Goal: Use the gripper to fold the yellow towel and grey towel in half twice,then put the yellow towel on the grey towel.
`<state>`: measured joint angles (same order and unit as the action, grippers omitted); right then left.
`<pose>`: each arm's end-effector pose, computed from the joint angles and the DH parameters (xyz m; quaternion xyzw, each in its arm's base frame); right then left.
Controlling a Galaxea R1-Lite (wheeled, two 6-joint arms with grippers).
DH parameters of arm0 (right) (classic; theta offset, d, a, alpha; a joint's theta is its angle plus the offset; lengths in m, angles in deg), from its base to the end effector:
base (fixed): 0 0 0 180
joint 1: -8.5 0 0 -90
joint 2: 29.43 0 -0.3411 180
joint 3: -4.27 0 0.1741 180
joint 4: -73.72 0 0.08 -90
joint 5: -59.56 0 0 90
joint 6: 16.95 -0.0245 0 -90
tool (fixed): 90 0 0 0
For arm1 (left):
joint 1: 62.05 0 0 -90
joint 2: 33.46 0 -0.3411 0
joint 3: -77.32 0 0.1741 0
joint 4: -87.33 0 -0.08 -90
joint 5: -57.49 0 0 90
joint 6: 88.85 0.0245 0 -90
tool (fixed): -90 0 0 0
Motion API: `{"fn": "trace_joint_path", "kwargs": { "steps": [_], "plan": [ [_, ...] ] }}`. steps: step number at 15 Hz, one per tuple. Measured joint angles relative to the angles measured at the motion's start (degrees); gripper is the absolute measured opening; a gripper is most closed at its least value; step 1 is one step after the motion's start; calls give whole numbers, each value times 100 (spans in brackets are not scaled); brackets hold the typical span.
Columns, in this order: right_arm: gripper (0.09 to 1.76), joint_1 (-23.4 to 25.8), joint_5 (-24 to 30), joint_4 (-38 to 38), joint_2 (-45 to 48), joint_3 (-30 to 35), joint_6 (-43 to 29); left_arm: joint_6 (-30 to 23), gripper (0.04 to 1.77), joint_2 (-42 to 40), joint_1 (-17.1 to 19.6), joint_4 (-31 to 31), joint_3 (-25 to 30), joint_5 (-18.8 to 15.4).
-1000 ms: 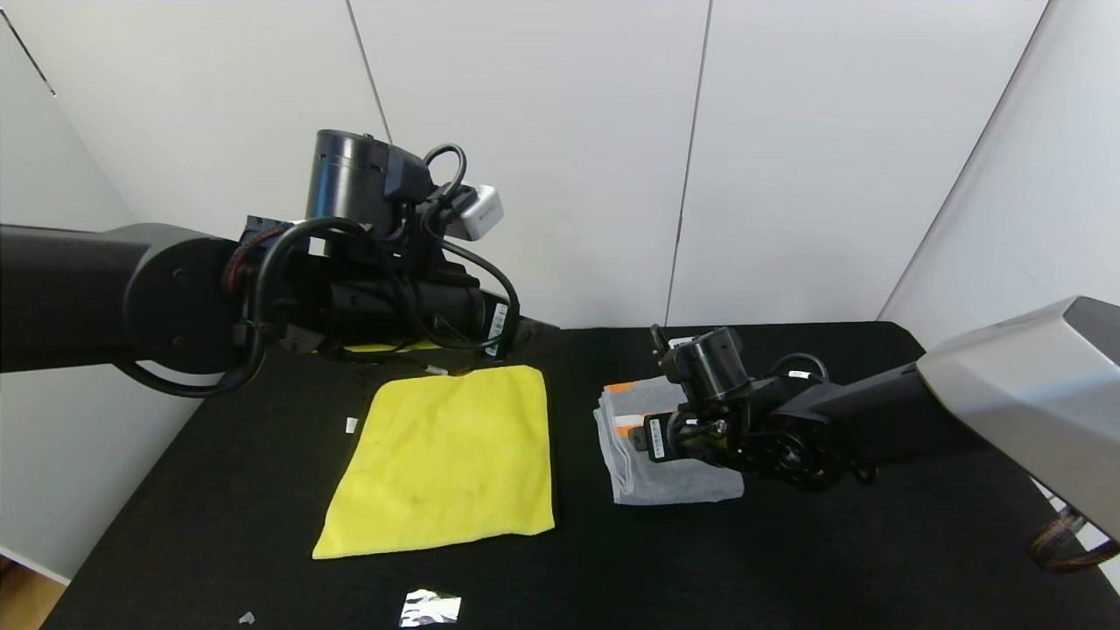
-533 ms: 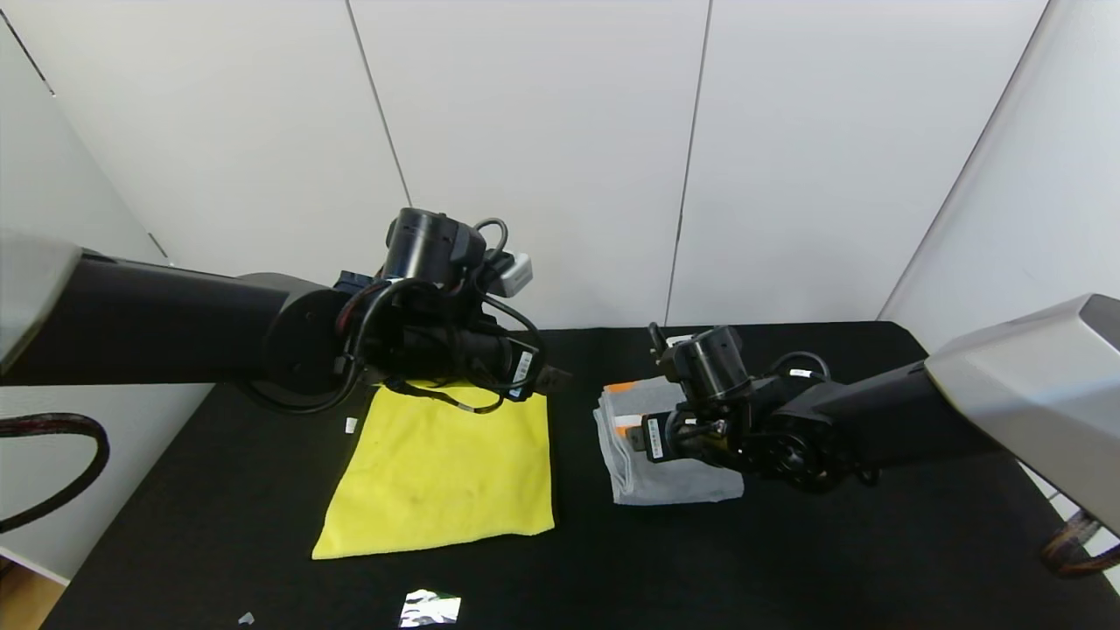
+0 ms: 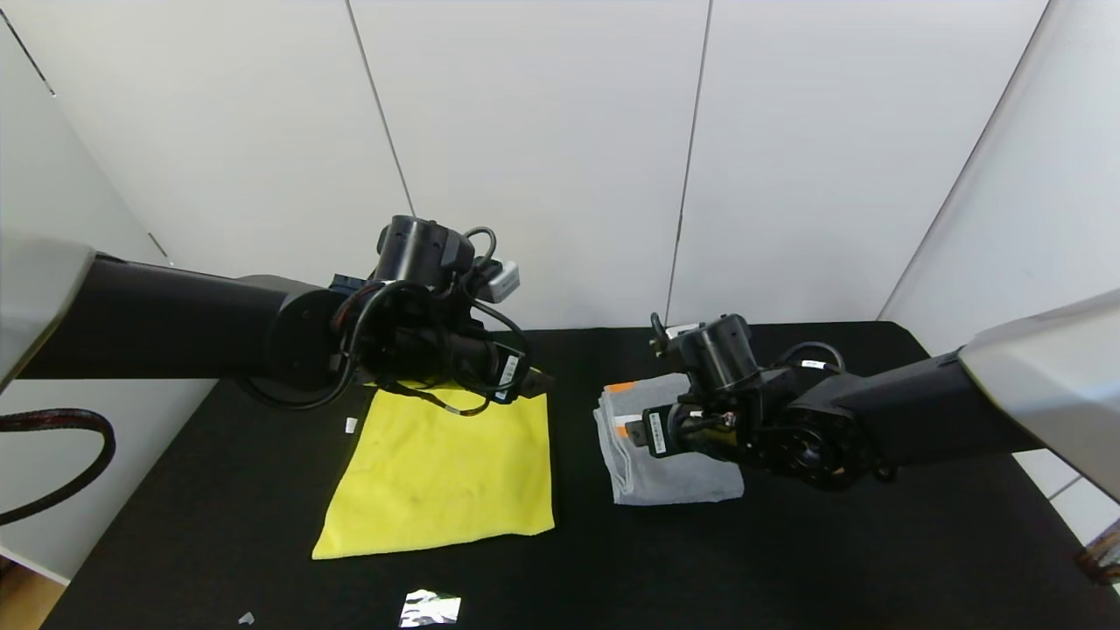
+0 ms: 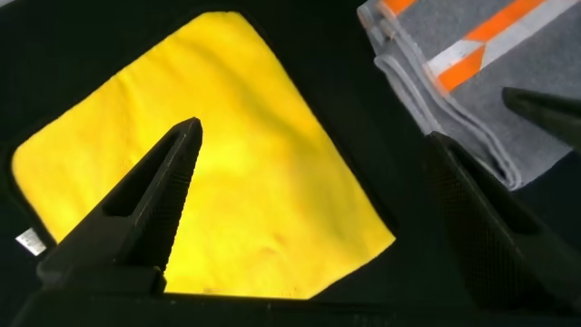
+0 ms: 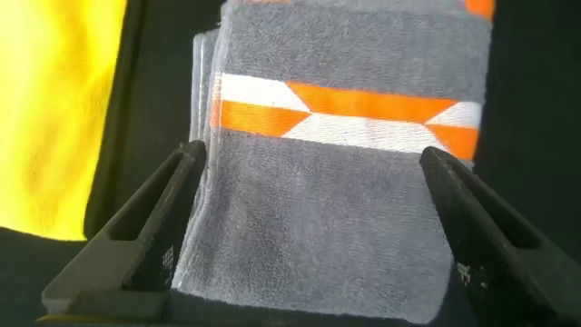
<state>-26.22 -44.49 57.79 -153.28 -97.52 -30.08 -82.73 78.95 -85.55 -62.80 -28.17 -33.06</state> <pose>0.3594 0.2418 0.1540 -0.0272 0.3139 0.1346 0.9395 0.3544 -0.1544 0.2318 0.1122 0.2983 -0.2139 0.9234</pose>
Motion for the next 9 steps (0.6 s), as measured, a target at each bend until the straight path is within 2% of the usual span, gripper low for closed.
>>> {"fn": "trace_joint_path", "kwargs": {
  "steps": [5, 9],
  "plan": [
    [170, -146, 177, -17, 271, 115, 334, 313, 172, -161, 262, 239, 93, 9],
    [170, -358, 265, -29, 380, 132, 567, 600, 172, -336, 642, 816, 173, 12]
  ]
}}
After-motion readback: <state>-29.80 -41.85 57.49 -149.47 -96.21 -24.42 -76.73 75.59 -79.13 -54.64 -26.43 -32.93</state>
